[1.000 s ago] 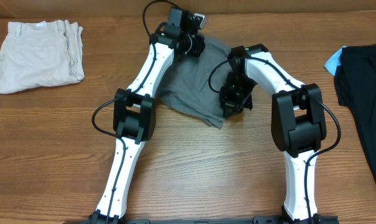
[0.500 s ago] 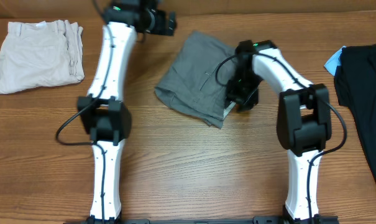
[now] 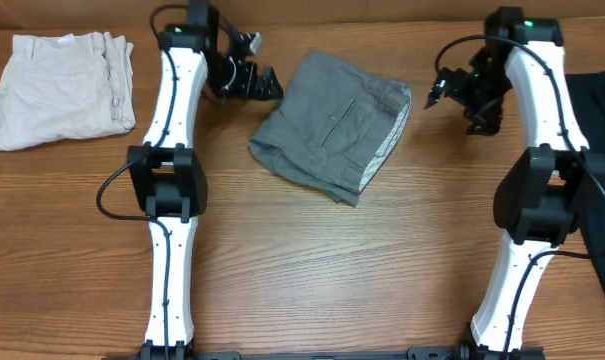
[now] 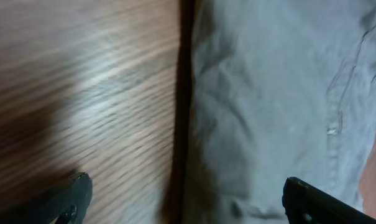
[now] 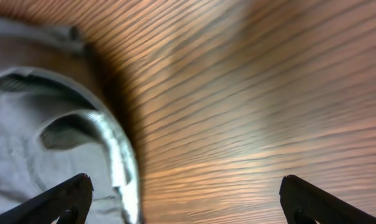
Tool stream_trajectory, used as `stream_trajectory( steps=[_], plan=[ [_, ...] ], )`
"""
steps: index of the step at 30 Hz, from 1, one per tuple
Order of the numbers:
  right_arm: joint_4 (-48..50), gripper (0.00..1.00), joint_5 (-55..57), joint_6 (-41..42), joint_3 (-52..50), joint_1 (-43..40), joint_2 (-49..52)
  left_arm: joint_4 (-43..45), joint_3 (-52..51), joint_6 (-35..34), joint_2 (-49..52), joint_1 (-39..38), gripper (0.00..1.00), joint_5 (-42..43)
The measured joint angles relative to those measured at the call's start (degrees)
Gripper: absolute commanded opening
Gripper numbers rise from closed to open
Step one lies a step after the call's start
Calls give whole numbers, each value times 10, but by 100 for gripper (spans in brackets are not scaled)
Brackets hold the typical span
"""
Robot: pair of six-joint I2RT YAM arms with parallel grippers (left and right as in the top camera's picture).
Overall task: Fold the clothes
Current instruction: 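Grasp the folded grey shorts with the left gripper, then carry the folded shorts left and place them on the white pants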
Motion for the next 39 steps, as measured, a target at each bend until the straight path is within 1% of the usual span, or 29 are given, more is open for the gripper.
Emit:
stream_trajectory(
  steps=[2,5,12,13,14,15,17,20,21,24,26,29,32,36,37,39],
  plan=[
    [0,100,14,0,0,-13,0,3,0,17,12,-2,100,22],
    [0,100,26,0,0,-29,0,7,0,32,14,-9,100,32],
    [0,100,37,0,0,-44,0,10,0,45,21,-33,100,69],
    [0,100,37,0,0,-44,0,11,0,46,21,-38,87,74],
    [0,100,38,0,0,-44,0,11,0,47,22,-41,66,76],
    [0,100,38,0,0,-43,0,12,0,49,23,-47,53,76],
    [0,100,38,0,0,-43,0,19,0,47,25,-55,42,71],
    [0,100,38,0,0,-43,0,31,0,42,28,-61,11,63],
    [0,100,38,0,0,-43,0,34,0,37,29,-62,4,61],
    [0,100,38,0,0,-43,0,38,0,30,29,-62,4,57],
    [0,100,38,0,0,-43,0,36,1,14,29,-60,4,47],
    [0,100,38,0,0,-43,0,6,20,-13,29,-56,4,14],
    [0,100,38,0,0,-43,0,-39,64,-31,29,-41,4,-35],
    [0,100,38,0,0,-43,0,-105,145,-46,31,-2,4,-102],
    [0,100,38,0,0,-43,0,-123,183,-48,31,23,4,-128],
    [0,100,38,0,0,-43,0,-137,212,-51,31,48,4,-149]
  ],
)
